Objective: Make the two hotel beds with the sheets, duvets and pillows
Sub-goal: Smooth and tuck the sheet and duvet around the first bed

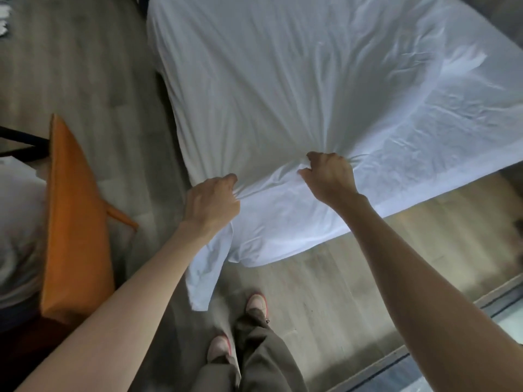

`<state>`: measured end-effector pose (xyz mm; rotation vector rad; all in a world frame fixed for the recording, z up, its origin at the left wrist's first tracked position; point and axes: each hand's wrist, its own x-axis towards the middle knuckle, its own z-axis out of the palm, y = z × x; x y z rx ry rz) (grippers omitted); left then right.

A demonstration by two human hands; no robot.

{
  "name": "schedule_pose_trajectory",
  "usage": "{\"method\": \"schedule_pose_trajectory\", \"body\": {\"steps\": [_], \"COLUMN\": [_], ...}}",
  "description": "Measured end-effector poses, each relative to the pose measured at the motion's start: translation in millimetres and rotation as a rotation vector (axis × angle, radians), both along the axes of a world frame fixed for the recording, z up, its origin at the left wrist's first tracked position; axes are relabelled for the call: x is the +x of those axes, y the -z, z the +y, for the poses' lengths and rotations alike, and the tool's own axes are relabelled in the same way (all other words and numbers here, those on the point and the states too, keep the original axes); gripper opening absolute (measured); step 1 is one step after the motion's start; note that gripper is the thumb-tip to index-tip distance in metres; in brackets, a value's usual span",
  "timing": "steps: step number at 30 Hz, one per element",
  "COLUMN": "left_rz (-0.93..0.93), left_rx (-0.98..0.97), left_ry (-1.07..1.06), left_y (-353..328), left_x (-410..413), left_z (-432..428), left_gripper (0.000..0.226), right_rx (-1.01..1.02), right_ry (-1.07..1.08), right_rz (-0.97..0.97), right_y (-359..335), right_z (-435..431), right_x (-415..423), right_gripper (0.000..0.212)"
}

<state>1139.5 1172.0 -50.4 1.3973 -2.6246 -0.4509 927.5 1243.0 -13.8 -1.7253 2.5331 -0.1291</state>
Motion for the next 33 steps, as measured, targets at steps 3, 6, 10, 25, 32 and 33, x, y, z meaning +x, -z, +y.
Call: {"method": "schedule_pose_trajectory", "body": {"steps": [3, 6, 10, 25, 32, 33], "left_rz": [-0.004, 0.009, -0.143, -0.388, -0.176, -0.127], "left_rx": [0.011, 0.09, 0.127, 0.516, 0.237, 0.201], "left_ry": [0.027, 0.052, 0.116, 0.247, 0.369, 0.381], "left_y": [10.1, 37.8, 78.0, 129.0, 14.2, -1.9], "left_x": [6.2, 14.6, 20.2, -7.2, -77.9, -89.9], "left_z": [20.4, 39.7, 53.4, 92.6, 70.8, 69.3], "left_gripper": [0.011, 0.013, 0.022, 0.049, 0.05, 0.05], "right_rx": [0.006, 0.06, 0.097, 0.424, 0.011, -0.014], "right_ry": [0.016, 0.044, 0.011, 0.002, 0.059, 0.066], "right_rz": [0.005, -0.029, -0.151, -0.283, -0.198, -0.177], "right_y": [1.9, 22.2, 80.0, 125.5, 41.3, 29.6], "right_z": [22.4, 43.9, 66.9, 142.8, 159.7, 159.8], "right_x": [5.9, 15.5, 25.5, 11.9, -26.0, -35.2], "right_gripper": [0.032, 0.03, 0.026, 0.052, 0.058, 0.058]}}
